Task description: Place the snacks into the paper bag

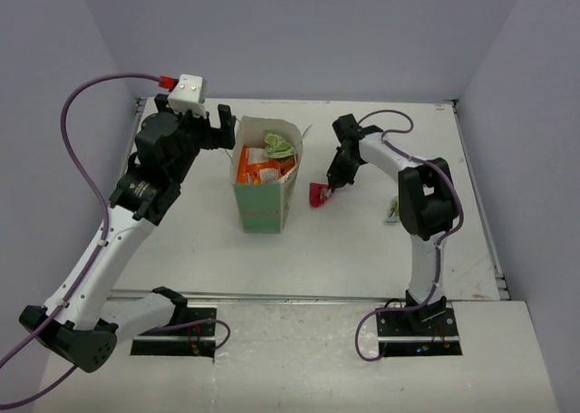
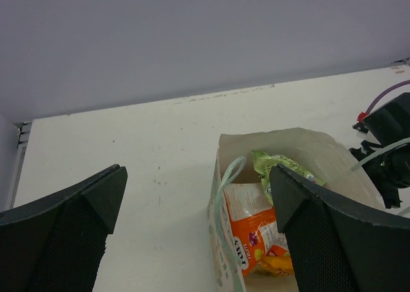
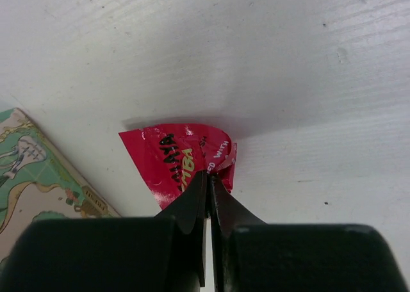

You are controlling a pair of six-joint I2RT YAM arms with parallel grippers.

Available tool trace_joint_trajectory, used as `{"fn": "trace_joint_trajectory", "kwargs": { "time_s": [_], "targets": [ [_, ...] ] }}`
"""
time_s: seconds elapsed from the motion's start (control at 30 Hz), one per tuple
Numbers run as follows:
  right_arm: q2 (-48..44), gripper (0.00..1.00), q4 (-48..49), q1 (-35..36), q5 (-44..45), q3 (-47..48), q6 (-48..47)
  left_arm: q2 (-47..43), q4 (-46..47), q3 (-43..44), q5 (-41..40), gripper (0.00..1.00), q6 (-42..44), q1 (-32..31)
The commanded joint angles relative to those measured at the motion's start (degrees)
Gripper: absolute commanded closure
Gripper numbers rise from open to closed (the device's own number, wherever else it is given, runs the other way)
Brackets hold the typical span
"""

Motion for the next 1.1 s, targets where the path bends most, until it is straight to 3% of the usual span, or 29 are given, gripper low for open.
{"fn": "trace_joint_trajectory", "kwargs": {
  "time_s": [0.0, 0.2, 0.33, 0.43, 0.63, 0.87, 1.07],
  "targets": [
    [-9.3, 1.0, 0.6, 0.2, 3.0, 2.9, -1.3, 0.4, 0.3, 1.9, -0.7, 0.0, 1.9, -0.3],
    [-22.4, 1.0, -0.5, 0.2, 9.5, 9.5, -9.2, 0.6, 1.0, 1.6, -0.8, 0.0, 2.0, -0.3],
    [-25.3, 1.0, 1.8, 0.2, 12.1, 22.5, -17.0, 1.3, 1.7, 1.8, 0.2, 0.0, 1.7, -0.3],
    [-25.7, 1.0, 6.0, 0.2, 6.6, 29.8, -19.7, 1.7, 1.9, 2.1, 1.0, 0.0, 1.4, -0.3],
    [-27.0, 1.0, 19.1, 1.7, -10.1, 31.1, -19.2, 1.4, 1.9, 2.2, 0.5, 0.0, 1.7, -0.3],
    [-22.6, 1.0, 20.7, 4.1, -21.0, 33.5, -17.2, 1.2, 2.1, 2.2, 0.0, 0.0, 1.9, -0.3],
    [-19.0, 1.0, 14.5, 8.0, -21.7, 34.1, -19.0, 1.1, 2.3, 2.3, -0.6, 0.0, 2.0, -0.3]
  ]
}}
